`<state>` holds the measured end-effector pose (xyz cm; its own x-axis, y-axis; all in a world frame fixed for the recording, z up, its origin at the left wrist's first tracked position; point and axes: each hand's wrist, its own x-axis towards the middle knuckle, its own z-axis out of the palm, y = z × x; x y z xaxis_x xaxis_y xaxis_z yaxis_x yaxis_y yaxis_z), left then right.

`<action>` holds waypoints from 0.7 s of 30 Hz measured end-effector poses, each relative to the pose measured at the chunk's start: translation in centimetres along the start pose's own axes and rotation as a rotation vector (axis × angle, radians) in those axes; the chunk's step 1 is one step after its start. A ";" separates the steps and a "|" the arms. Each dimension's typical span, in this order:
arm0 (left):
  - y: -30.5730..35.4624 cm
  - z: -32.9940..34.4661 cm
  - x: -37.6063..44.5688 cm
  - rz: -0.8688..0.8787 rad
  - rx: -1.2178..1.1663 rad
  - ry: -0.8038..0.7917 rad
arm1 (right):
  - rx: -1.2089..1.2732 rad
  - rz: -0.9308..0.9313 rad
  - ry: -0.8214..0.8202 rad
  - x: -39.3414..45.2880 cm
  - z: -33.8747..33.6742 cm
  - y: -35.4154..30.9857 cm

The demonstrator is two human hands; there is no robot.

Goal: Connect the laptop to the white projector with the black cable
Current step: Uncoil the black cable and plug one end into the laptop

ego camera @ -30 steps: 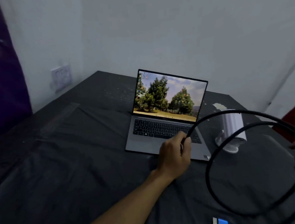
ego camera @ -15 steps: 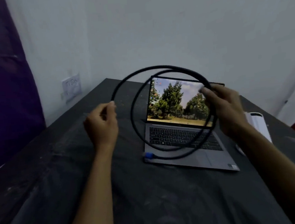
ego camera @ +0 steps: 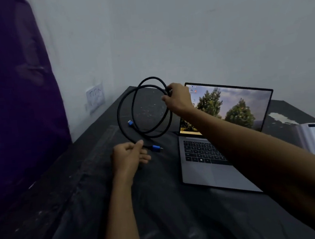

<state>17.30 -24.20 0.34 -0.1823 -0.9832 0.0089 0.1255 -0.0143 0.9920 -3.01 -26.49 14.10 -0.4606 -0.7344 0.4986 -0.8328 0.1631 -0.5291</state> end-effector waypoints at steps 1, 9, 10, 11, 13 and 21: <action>-0.1 0.1 0.1 -0.015 -0.002 -0.006 | -0.059 -0.019 -0.041 0.3 0.2 0.1; 0.4 1.0 -0.1 -0.111 -0.153 0.040 | -0.287 -0.228 -0.480 -0.9 0.5 1.2; 0.4 1.0 -0.1 -0.123 -0.170 0.057 | -0.269 -0.273 -0.490 -1.6 0.5 1.2; 0.5 1.0 -0.1 -0.135 -0.182 0.075 | -0.237 -0.323 -0.517 -2.4 0.5 1.1; 0.6 0.9 0.0 -0.154 -0.204 0.103 | -0.193 -0.398 -0.658 -4.4 0.6 0.8; 0.2 1.8 0.1 -0.109 -0.025 0.150 | -0.259 -0.598 -0.705 -7.7 1.1 -0.6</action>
<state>15.54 -23.95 0.75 -0.0493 -0.9916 -0.1193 0.1370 -0.1250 0.9826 1.44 -21.65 9.82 0.2830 -0.9570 0.0642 -0.9510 -0.2887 -0.1110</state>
